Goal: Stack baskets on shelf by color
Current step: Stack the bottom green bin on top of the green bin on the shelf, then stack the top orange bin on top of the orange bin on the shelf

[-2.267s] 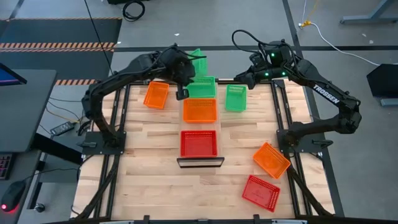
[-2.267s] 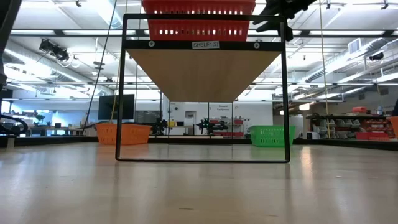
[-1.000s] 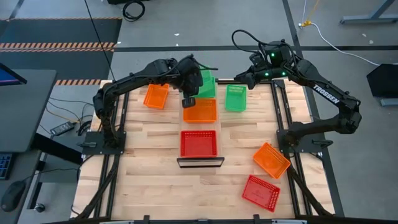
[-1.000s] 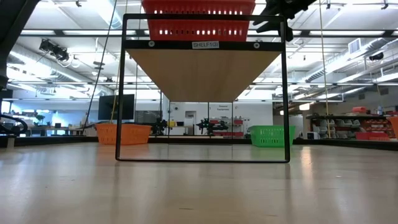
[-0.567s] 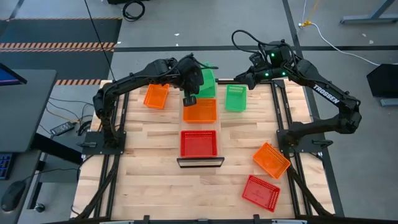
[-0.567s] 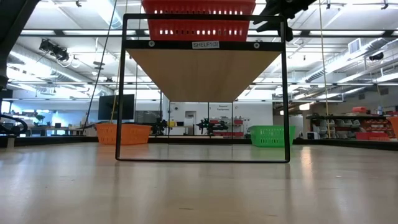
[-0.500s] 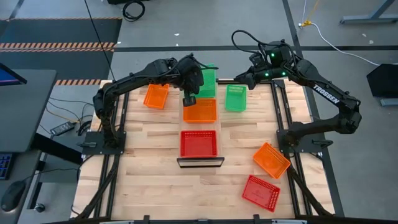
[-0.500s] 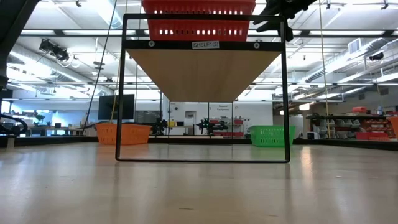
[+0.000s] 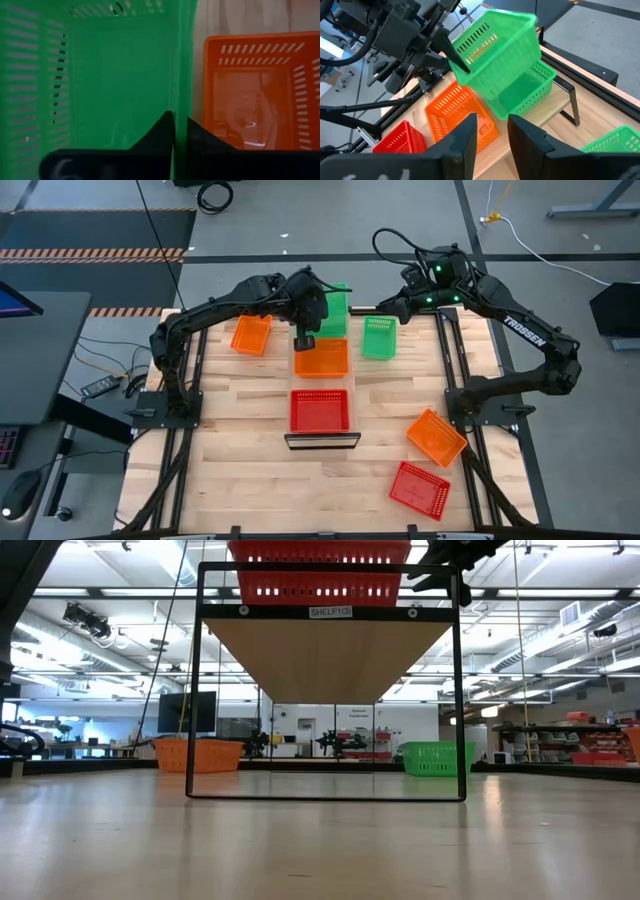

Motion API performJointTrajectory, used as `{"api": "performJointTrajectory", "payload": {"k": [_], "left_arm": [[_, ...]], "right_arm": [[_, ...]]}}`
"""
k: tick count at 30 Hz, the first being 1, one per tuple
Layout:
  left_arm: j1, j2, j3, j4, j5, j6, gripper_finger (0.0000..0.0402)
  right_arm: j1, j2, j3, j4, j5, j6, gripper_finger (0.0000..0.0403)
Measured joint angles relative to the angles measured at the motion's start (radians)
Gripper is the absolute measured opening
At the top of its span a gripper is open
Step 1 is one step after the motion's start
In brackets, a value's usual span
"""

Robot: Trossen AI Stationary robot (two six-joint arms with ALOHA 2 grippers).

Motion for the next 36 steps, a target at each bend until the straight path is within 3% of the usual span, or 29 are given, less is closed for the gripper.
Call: {"api": "performJointTrajectory", "payload": {"k": [18,28,36], "left_arm": [[0.0,0.001,0.0,0.01,0.0,-0.01,0.0083],[0.042,-0.037,-0.001,-0.037,0.01,-0.127,0.0071],[0.182,-0.113,0.0,-0.068,0.065,-0.311,0.0053]], "right_arm": [[0.0,0.0,0.0,-0.001,0.0,0.007,0.0115],[0.0,0.0,0.0,-0.156,0.069,-0.146,0.0115],[0.0,0.0,0.0,-0.187,0.077,-0.158,0.0115]]}}
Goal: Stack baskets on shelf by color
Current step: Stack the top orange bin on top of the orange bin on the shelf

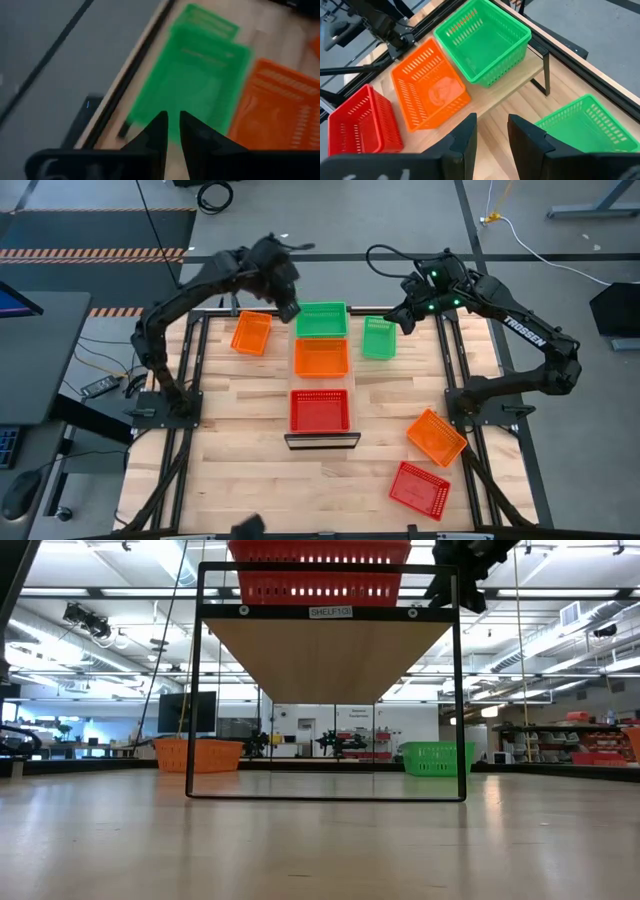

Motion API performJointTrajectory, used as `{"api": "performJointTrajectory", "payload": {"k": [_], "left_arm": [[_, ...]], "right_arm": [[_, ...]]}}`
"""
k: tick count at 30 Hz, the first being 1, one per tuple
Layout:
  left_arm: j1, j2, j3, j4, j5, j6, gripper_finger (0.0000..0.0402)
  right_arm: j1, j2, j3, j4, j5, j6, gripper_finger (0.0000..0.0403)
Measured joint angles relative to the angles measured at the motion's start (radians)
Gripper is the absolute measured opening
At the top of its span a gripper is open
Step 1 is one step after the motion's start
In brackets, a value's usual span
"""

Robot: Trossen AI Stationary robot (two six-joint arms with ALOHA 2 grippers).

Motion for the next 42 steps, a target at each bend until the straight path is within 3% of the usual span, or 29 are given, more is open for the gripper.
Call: {"api": "performJointTrajectory", "payload": {"k": [4,9,15,20,27,36,42], "left_arm": [[0.098,-0.001,-0.021,-0.111,0.0,-0.119,0.007],[0.182,-0.012,-0.127,-0.175,0.019,-0.158,0.0129],[0.192,-0.031,-0.276,-0.17,0.056,-0.202,0.0209],[0.188,-0.03,-0.429,-0.133,0.069,-0.232,0.0249],[0.185,-0.03,-0.565,0.019,0.106,-0.318,0.0259],[0.185,-0.017,-0.585,0.106,-0.061,-0.385,0.0248],[0.185,0.033,-0.585,0.12,-0.073,-0.391,0.0249]], "right_arm": [[0.0,0.0,0.0,-0.002,-0.004,0.004,0.0115],[0.0,0.0,0.0,-0.011,-0.005,0.004,0.0115],[0.0,0.0,0.0,-0.011,-0.003,0.0,0.0115],[0.0,0.0,0.0,-0.009,-0.003,-0.002,0.0115],[0.0,0.0,0.0,-0.009,0.0,-0.003,0.0115],[0.0,0.0,0.0,-0.008,0.0,-0.002,0.0115],[0.0,0.0,0.0,-0.008,-0.001,0.008,0.0115]]}}
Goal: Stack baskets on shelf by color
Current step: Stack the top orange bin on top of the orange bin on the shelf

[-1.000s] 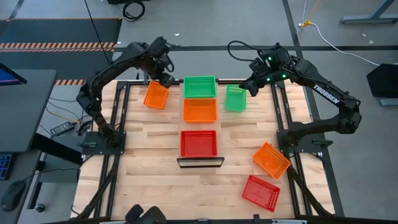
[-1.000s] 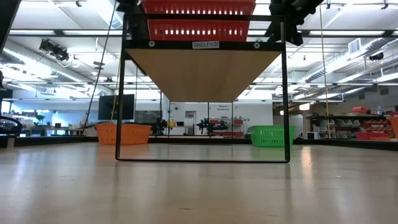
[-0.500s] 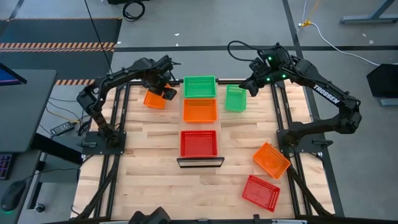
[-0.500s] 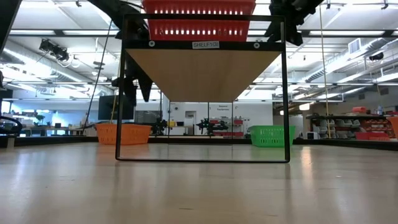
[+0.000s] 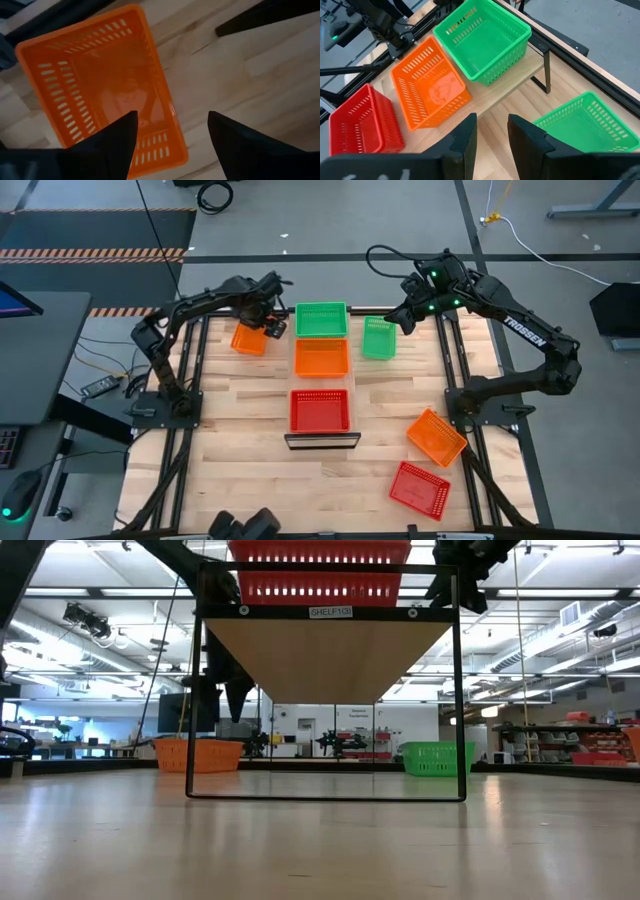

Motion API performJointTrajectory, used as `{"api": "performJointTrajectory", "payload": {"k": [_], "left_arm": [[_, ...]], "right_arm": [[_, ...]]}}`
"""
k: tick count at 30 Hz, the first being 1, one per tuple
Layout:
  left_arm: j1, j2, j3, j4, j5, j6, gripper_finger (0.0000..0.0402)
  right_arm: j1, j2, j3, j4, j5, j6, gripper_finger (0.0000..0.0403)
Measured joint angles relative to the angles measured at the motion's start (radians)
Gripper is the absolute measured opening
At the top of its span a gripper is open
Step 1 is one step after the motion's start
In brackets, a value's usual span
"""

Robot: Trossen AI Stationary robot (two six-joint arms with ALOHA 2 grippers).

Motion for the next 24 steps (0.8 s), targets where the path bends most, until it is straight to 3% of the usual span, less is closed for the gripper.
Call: {"api": "performJointTrajectory", "payload": {"k": [10,24], "left_arm": [[0.0,0.035,-0.007,0.042,-0.004,0.055,0.0243],[-0.02,0.035,-0.199,0.184,0.009,0.008,0.0238]], "right_arm": [[0.0,0.0,0.0,-0.008,-0.007,0.027,0.0115],[0.0,0.0,0.0,-0.009,-0.027,0.053,0.0115]]}}
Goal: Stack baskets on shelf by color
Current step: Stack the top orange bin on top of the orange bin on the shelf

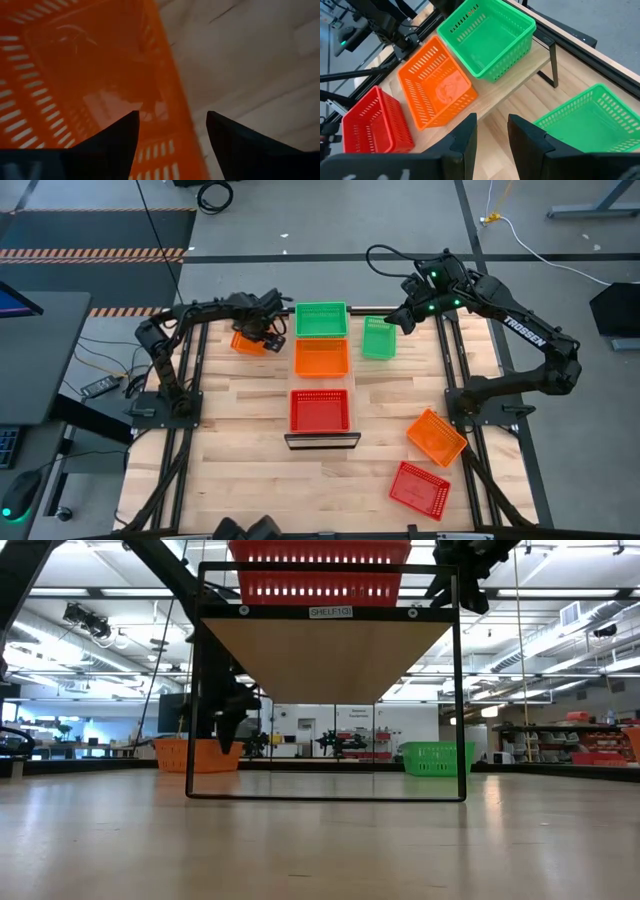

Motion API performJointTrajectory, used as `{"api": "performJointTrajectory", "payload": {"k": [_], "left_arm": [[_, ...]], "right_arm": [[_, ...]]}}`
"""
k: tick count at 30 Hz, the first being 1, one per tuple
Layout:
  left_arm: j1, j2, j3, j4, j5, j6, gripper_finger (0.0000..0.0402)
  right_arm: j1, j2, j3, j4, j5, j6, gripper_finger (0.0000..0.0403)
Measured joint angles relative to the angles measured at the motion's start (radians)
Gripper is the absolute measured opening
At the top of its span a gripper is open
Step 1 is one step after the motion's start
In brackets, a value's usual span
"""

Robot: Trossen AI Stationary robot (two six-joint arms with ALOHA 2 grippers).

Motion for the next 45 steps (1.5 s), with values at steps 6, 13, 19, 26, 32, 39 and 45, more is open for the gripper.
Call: {"api": "performJointTrajectory", "payload": {"k": [6,13,19,26,32,39,45], "left_arm": [[-0.019,0.0,-0.015,0.077,0.001,-0.032,0.0233],[-0.016,0.0,-0.015,0.064,-0.032,-0.023,0.0194],[-0.011,0.0,-0.015,-0.002,-0.057,0.05,0.0064],[0.006,-0.021,-0.014,-0.107,-0.062,0.136,0.0012],[0.049,-0.132,-0.015,-0.205,-0.088,0.186,0.0008],[0.059,-0.374,-0.014,-0.273,-0.08,0.211,0.0008],[-0.06,-0.545,0.066,-0.304,-0.034,0.264,0.0008]], "right_arm": [[0.0,0.0,0.0,0.0,0.0,0.009,0.0115],[0.0,0.0,0.0,0.0,0.002,0.019,0.0115],[0.0,0.0,0.0,0.001,0.003,0.019,0.0115],[0.0,0.0,0.0,0.001,0.003,0.018,0.0115],[0.0,0.0,0.0,0.002,0.005,0.0,0.0115],[0.0,0.0,0.0,0.017,0.005,-0.015,0.0115],[0.0,0.0,0.0,0.017,0.005,-0.036,0.0115]]}}
